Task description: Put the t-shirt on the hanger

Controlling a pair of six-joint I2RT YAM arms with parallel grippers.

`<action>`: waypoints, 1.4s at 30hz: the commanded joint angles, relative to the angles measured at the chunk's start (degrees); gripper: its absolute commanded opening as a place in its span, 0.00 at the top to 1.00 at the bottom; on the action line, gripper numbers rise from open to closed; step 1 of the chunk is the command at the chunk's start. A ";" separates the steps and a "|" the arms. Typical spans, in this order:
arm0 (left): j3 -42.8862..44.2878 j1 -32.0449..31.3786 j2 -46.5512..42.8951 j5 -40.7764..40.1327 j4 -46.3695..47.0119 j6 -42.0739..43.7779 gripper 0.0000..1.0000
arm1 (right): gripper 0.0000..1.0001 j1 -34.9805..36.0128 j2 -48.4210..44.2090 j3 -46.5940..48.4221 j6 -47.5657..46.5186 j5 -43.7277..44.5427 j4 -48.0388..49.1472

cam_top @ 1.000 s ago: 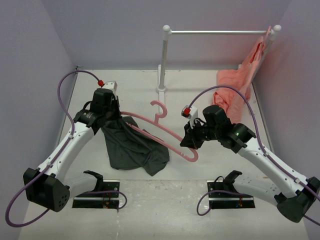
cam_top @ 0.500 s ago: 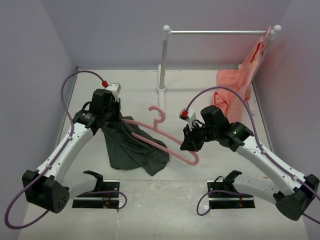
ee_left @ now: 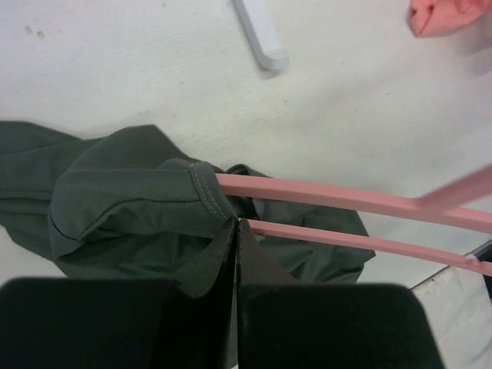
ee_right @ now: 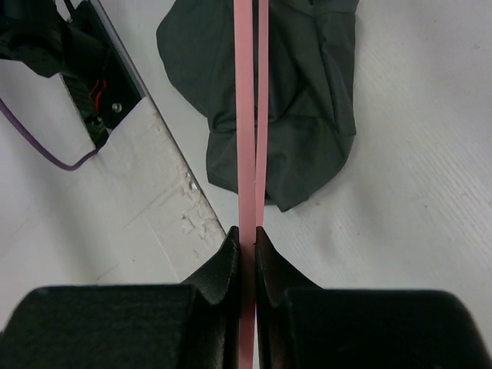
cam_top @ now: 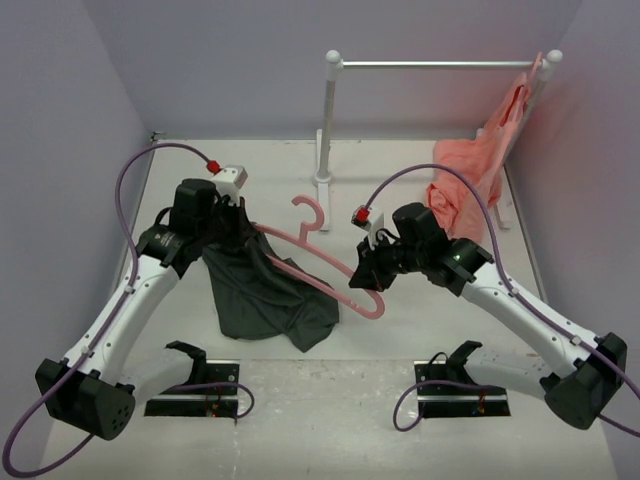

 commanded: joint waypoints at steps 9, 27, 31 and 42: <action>15.61 -0.48 -3.41 13.13 -5.22 4.87 1.00 | 1.00 0.14 7.95 1.73 -2.82 -17.79 18.95; 13.72 -0.73 -7.88 -7.27 -3.10 -4.13 0.38 | 1.00 0.31 -16.77 -18.77 15.86 -1.35 56.11; 10.76 -1.40 -8.50 -1.74 2.70 -6.29 0.29 | 1.00 0.40 -15.92 -17.08 15.39 0.86 53.32; 9.62 -1.85 -7.84 -4.44 4.95 -9.35 0.19 | 1.00 1.51 -14.13 -14.61 15.09 0.87 50.82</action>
